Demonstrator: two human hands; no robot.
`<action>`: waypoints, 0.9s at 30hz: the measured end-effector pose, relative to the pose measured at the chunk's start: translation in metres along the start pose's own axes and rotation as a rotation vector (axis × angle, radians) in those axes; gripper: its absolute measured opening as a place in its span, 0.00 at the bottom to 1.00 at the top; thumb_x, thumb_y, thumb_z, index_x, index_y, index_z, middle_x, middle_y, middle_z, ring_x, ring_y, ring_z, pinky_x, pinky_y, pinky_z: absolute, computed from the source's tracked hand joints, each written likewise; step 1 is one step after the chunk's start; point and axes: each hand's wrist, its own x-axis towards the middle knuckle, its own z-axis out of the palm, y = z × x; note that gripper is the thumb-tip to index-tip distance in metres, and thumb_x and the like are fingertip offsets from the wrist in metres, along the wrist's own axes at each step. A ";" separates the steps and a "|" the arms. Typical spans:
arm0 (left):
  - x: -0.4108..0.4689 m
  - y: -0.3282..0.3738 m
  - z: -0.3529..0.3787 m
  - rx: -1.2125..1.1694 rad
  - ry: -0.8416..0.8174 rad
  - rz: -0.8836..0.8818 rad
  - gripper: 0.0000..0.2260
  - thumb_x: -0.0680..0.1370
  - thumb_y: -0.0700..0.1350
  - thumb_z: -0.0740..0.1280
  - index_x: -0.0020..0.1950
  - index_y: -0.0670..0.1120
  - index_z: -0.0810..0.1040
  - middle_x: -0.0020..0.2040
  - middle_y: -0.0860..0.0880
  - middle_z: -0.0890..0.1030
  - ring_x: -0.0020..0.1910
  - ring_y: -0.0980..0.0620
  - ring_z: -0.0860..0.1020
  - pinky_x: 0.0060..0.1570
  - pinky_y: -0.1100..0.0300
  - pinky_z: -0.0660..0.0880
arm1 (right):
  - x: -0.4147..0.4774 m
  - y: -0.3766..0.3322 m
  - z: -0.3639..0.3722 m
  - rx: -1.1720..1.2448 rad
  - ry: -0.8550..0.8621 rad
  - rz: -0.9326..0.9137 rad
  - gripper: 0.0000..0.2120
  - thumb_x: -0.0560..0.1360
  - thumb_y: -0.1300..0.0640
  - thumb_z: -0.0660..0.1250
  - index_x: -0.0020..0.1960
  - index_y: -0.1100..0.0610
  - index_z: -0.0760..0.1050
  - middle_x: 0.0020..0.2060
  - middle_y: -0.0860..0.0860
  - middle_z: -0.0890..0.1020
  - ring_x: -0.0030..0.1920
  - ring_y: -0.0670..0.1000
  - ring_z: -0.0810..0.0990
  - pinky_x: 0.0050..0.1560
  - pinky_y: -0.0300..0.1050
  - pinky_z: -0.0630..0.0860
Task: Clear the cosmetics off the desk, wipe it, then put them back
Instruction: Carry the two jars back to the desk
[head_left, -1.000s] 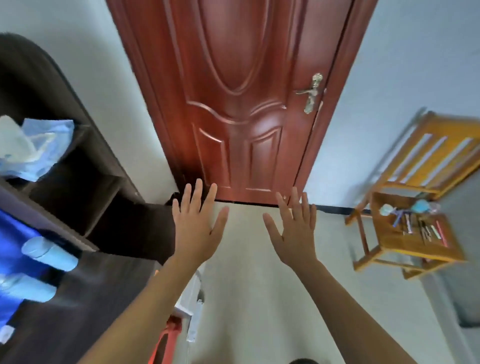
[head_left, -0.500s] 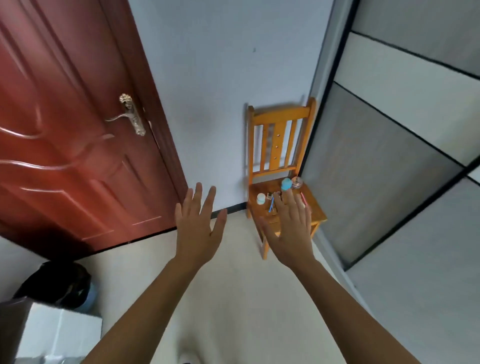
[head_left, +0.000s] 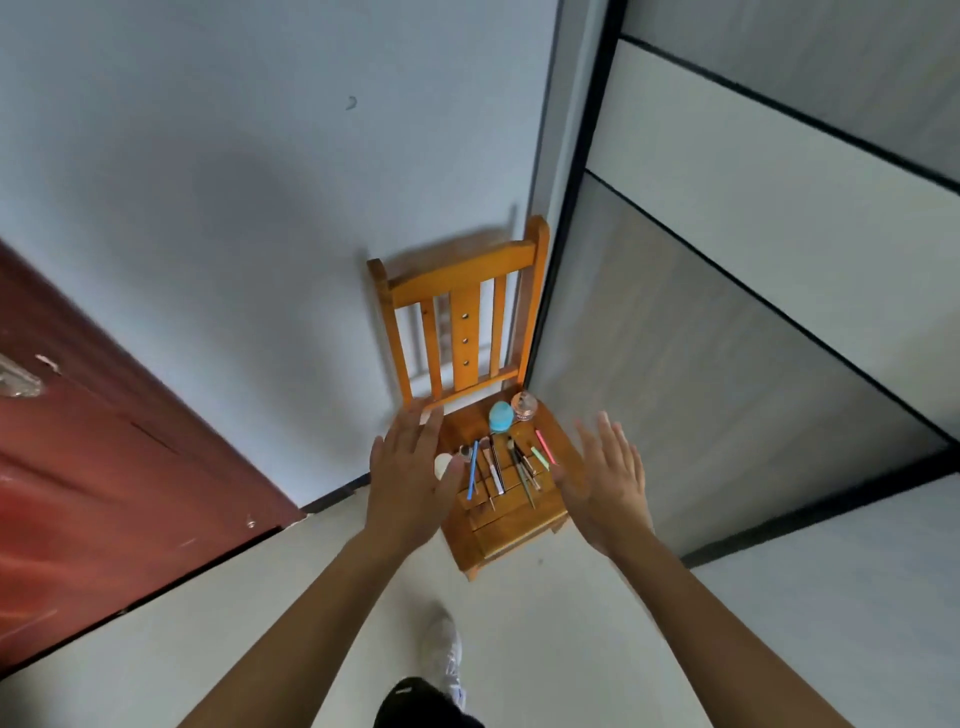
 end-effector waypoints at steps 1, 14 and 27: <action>0.022 0.002 0.004 0.010 -0.020 0.009 0.31 0.79 0.65 0.51 0.80 0.54 0.56 0.81 0.50 0.55 0.79 0.47 0.55 0.76 0.40 0.55 | 0.021 0.004 -0.001 -0.004 -0.011 0.017 0.34 0.80 0.32 0.50 0.81 0.43 0.46 0.82 0.50 0.48 0.81 0.53 0.44 0.77 0.54 0.43; 0.206 -0.004 0.178 -0.035 -0.124 -0.316 0.30 0.80 0.61 0.59 0.79 0.54 0.55 0.80 0.52 0.58 0.78 0.45 0.58 0.73 0.40 0.62 | 0.238 0.103 0.098 0.052 -0.295 0.020 0.35 0.79 0.31 0.41 0.81 0.44 0.47 0.82 0.49 0.46 0.81 0.54 0.46 0.79 0.58 0.45; 0.273 -0.070 0.388 -0.156 -0.249 -0.539 0.35 0.78 0.57 0.68 0.80 0.54 0.53 0.81 0.52 0.56 0.79 0.46 0.55 0.74 0.42 0.57 | 0.355 0.177 0.305 0.138 -0.402 -0.076 0.36 0.80 0.40 0.63 0.81 0.48 0.52 0.81 0.49 0.56 0.80 0.55 0.56 0.76 0.54 0.57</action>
